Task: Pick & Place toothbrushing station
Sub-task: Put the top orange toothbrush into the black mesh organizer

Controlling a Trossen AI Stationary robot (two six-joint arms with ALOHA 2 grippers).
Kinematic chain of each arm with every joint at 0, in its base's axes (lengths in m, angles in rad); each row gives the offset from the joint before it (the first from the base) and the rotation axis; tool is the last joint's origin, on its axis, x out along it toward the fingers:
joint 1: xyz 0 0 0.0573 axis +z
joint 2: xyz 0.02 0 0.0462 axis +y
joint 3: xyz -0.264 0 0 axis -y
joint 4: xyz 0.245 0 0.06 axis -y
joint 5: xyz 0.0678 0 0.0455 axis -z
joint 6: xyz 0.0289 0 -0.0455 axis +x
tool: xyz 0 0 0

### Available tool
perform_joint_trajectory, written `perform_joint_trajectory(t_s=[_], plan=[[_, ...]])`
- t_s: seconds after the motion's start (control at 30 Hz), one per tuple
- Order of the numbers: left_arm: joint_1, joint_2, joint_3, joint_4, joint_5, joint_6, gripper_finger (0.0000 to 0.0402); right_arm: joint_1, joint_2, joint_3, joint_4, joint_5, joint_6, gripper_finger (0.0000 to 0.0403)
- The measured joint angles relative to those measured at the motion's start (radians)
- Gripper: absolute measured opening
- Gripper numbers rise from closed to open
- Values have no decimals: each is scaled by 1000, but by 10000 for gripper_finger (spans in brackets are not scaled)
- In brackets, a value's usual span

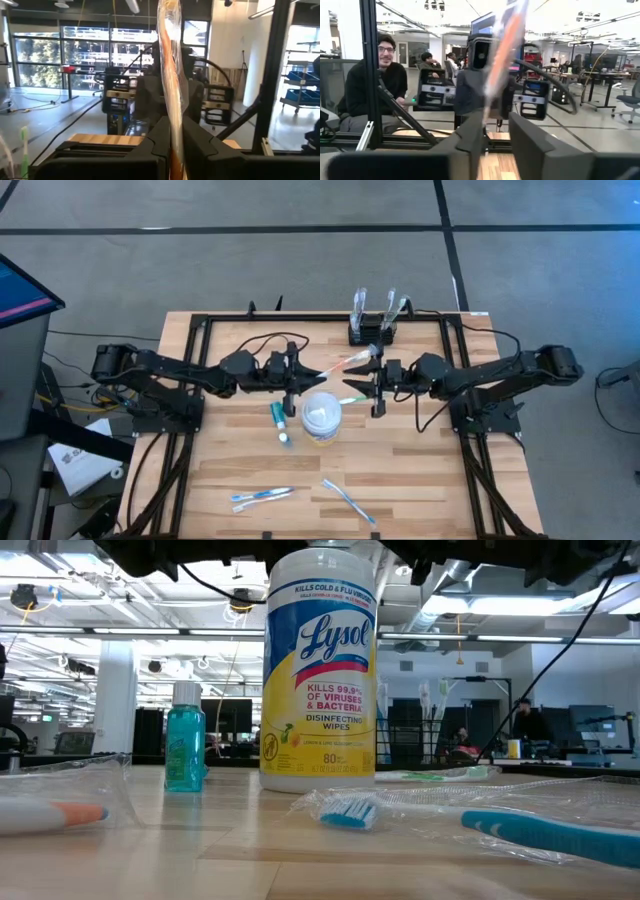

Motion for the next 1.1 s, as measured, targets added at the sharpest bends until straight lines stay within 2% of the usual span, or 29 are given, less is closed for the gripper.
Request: perform_joint_trajectory(t_s=[0.27, 0.43, 0.7, 1.1], plan=[[-16, -3, 0, -6, 0, 0, 16, -1, -5, 0, 145, 0, 2, 199], [-16, -2, 0, -6, 0, 0, 16, -1, -5, 0, 190, 0, 5, 240], [-16, -2, 0, -6, 1, 0, 16, 0, -5, 1, 292, -1, 5, 237], [-16, -1, 0, -7, 0, 0, 16, -4, 15, 90, 198, -2, -3, 210]])
